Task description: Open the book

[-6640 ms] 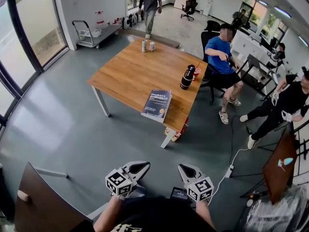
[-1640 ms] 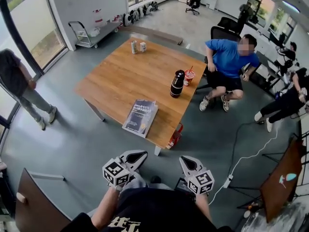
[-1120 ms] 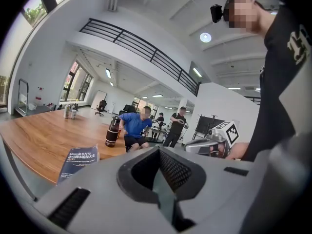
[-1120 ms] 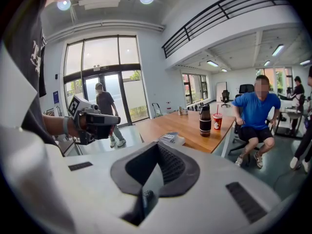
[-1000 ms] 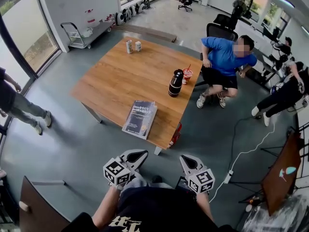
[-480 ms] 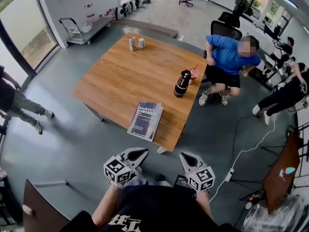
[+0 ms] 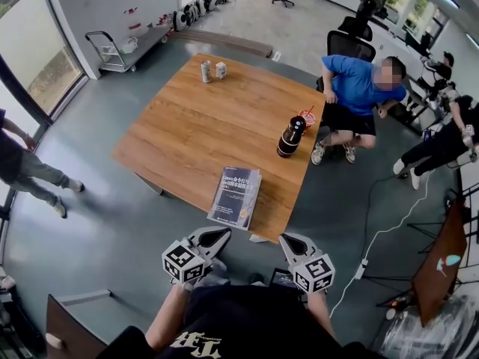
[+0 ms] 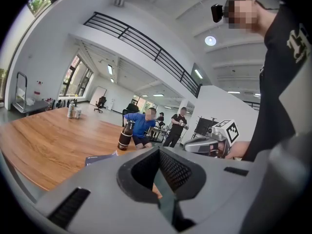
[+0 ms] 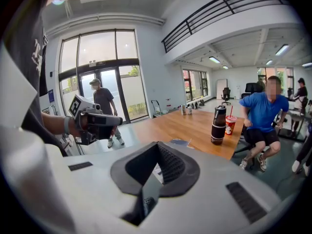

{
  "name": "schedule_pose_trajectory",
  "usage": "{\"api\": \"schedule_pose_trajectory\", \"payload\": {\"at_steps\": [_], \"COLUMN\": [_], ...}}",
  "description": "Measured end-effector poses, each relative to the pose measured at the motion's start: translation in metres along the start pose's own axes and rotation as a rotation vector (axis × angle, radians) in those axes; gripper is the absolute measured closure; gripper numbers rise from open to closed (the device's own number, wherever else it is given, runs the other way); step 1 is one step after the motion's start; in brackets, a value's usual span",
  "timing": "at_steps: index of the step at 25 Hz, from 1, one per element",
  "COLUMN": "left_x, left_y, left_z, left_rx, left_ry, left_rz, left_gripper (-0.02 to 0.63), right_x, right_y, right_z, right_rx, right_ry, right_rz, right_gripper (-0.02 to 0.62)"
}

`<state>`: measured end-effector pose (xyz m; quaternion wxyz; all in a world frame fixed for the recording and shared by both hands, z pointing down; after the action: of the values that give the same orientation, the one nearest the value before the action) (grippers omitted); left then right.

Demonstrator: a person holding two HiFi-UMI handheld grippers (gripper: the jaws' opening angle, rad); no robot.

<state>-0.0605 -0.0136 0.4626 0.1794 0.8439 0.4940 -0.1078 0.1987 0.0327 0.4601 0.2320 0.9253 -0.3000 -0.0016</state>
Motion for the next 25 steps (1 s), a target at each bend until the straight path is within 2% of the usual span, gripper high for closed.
{"api": "schedule_pose_trajectory", "payload": {"at_steps": [15,25], "left_x": [-0.092,-0.144], "left_y": [-0.02,-0.034], "left_z": [0.036,0.044], "left_rx": [0.037,0.01], "left_ry": [-0.04,-0.036], "left_rz": [-0.026,-0.079], "left_gripper": [0.6,0.6], "right_x": [-0.016,-0.034], "right_y": [0.081,0.115], "right_z": [0.052,0.064], "right_rx": [-0.024,-0.045], "right_ry": [-0.018,0.006], "right_rz": [-0.031,-0.096], "right_gripper": [0.609,0.609]}}
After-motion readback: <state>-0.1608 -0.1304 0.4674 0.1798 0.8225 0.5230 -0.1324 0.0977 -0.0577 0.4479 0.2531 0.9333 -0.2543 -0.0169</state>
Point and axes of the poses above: the fingertips, and each gripper's own axes: y forward along the fingers, x to its right, z out of its top, the point moved 8 cm from there along -y, backward along the fingers, and after that the axes turned 1 degree about z, right-handed, at the moved point
